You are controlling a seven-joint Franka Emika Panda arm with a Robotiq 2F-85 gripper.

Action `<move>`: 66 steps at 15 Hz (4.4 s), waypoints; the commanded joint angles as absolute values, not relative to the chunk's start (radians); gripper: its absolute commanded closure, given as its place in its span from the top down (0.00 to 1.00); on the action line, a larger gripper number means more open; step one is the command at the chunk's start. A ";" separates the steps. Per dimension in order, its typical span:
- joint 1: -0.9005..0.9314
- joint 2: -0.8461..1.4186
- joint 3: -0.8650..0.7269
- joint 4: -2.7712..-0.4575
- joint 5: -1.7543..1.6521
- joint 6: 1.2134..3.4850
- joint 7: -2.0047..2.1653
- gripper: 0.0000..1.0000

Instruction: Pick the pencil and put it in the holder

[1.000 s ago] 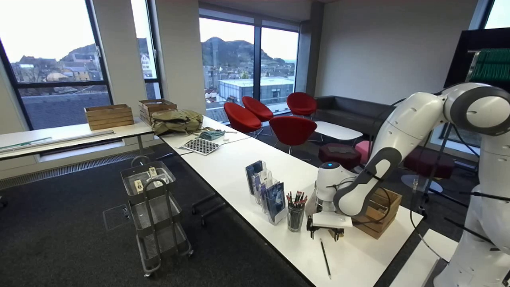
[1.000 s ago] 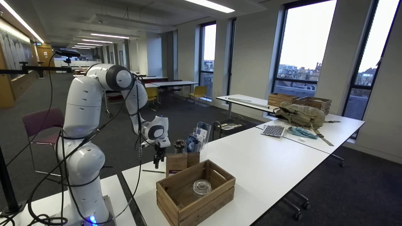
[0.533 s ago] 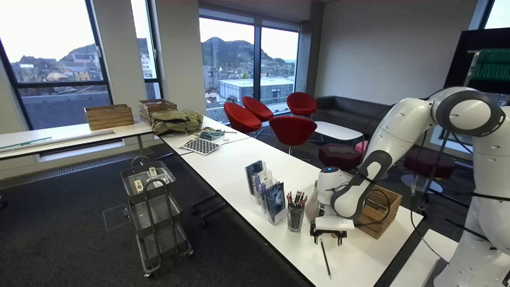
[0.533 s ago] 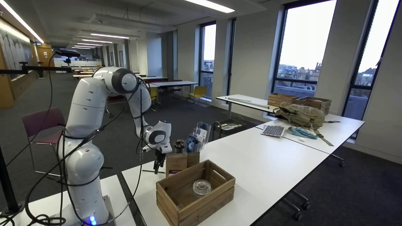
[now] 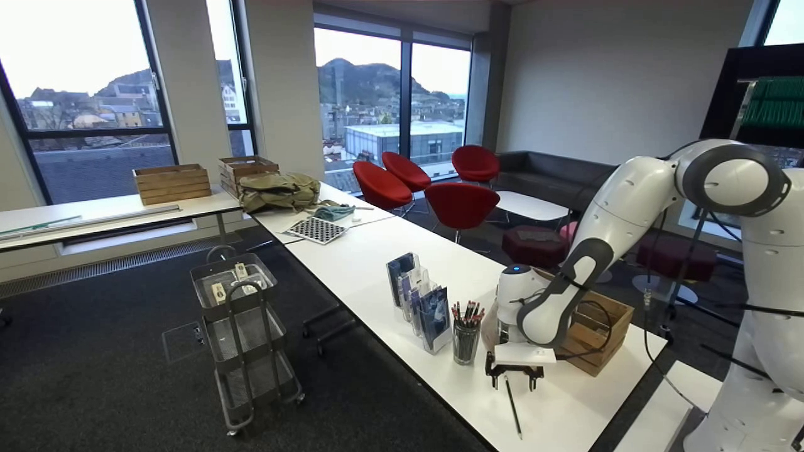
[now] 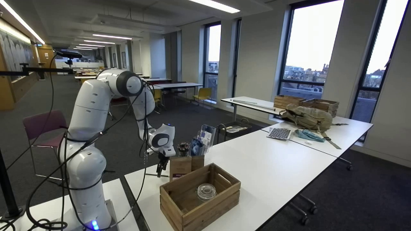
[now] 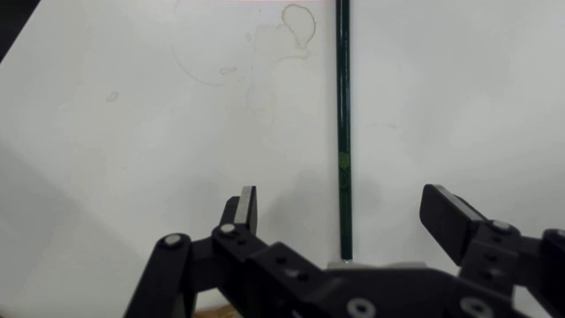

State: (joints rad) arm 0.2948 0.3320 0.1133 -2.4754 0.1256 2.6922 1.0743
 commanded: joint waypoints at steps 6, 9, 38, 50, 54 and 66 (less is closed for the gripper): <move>0.278 0.342 0.135 -2.459 0.162 2.701 1.028 1.00; 0.278 0.345 0.136 -2.455 0.163 2.700 1.028 0.87; 0.281 0.346 0.129 -2.446 0.158 2.682 1.035 0.49; 0.281 0.350 0.128 -2.444 0.158 2.678 1.035 0.63; 0.276 0.362 0.128 -2.439 0.161 2.676 1.030 0.92; 0.266 0.375 0.124 -2.429 0.161 2.672 1.025 0.35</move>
